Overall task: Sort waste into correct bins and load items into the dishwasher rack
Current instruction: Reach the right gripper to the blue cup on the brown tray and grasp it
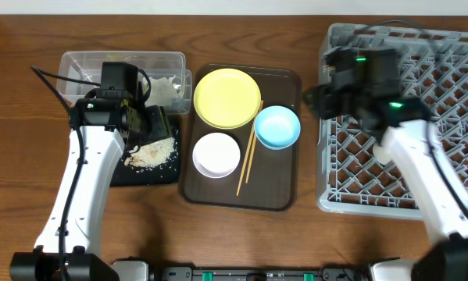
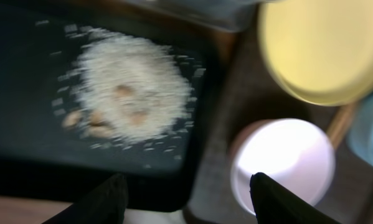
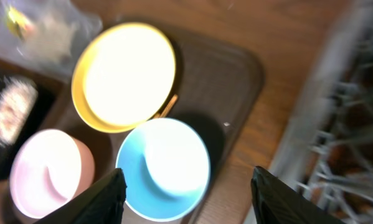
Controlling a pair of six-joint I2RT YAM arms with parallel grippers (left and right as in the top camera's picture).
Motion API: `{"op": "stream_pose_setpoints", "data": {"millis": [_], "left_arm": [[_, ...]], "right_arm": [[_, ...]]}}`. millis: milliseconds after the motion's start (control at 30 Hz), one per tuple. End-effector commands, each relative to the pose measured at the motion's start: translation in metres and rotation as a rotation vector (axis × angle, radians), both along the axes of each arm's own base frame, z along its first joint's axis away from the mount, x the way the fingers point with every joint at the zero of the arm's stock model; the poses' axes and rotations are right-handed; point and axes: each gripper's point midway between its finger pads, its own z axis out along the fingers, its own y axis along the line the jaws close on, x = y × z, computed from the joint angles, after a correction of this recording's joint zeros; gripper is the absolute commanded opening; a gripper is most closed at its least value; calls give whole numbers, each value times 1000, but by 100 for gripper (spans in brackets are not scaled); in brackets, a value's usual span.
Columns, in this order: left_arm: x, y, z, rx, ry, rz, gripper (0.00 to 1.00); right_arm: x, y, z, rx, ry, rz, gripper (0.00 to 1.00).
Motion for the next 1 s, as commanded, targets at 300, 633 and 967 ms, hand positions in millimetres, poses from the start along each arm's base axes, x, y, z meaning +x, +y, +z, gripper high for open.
{"op": "stream_pose_setpoints", "data": {"millis": [300,633,967], "left_arm": [[-2,21,1,92,3,90,66],[-2,21,1,92,3,90,67],[-2,21,1,92,2,90,67]], "right_arm": [[16,23,-103,-324,83,9,58],[11,16,-146,-371,188,-30,34],[11,12,-147,-351,208,-72,1]]}}
